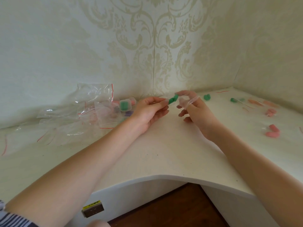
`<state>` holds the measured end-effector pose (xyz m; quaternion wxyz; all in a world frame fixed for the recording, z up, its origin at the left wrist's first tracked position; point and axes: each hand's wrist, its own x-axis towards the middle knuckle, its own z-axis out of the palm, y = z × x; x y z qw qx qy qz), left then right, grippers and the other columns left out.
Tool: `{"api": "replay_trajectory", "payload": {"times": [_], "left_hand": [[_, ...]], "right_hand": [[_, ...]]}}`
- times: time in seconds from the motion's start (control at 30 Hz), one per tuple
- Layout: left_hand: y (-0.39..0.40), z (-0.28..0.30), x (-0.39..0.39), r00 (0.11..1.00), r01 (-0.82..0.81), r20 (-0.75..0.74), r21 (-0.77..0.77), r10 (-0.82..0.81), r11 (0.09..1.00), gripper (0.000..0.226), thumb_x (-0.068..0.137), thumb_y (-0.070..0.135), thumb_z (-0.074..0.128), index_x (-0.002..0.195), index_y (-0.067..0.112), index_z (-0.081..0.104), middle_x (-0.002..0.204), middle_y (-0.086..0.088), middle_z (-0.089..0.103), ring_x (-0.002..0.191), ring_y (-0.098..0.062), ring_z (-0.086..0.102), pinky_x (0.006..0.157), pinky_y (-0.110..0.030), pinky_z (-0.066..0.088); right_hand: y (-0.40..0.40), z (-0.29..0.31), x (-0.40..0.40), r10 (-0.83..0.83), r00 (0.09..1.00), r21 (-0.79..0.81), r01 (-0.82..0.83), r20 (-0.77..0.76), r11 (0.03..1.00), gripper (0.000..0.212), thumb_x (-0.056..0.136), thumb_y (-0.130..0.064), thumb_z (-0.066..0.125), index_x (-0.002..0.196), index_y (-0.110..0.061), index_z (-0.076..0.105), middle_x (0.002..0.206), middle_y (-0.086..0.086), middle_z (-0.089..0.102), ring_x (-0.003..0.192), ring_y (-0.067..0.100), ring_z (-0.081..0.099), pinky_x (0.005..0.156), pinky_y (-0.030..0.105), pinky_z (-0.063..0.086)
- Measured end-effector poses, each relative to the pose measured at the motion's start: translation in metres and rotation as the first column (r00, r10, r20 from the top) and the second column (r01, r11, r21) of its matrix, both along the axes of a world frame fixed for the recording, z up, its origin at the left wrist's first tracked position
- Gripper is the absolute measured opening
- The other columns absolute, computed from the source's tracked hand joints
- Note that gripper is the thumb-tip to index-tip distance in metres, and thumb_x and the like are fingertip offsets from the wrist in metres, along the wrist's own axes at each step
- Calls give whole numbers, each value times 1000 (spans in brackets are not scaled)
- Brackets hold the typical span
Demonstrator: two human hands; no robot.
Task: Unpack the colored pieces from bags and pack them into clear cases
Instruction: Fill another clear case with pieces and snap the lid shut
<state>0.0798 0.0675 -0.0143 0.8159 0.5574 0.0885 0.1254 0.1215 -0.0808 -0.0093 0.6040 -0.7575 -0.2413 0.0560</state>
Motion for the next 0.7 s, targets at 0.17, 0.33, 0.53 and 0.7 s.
{"api": "replay_trajectory", "payload": {"times": [0.17,0.33,0.53,0.7], "left_hand": [[-1,-2,1,1000,15,8,33,-15,999,13,86,-4,62,77,6,62,76,-6,61,68,-13,62,67,-21,58],[1,-3,1,1000,10,19,113,-12,994,21,82,-14,60,75,6,59,74,-6,62,69,-13,63,66,-18,57],[-2,-5,4,1000,-21,-8,92,22,996,23,81,-6,67,79,9,50,76,-11,61,61,-12,66,67,-21,58],[-3,-3,3,1000,12,-20,-41,-13,999,19,85,-8,61,83,7,49,70,-11,65,59,-15,67,69,-26,58]], "right_hand": [[1,-4,2,-45,999,9,44,25,999,3,94,-18,55,96,-21,56,87,1,61,61,8,60,55,20,45],[-1,-5,1,106,992,-86,-100,70,991,32,92,-8,56,112,-33,62,89,-1,66,62,6,61,60,20,48],[0,-7,2,19,990,-119,-2,139,993,17,94,-20,59,107,-26,68,79,-2,68,61,7,58,55,17,47],[0,-7,4,-60,990,-104,74,126,992,13,91,-26,62,99,-22,71,81,-2,70,63,6,62,50,14,45]]}}
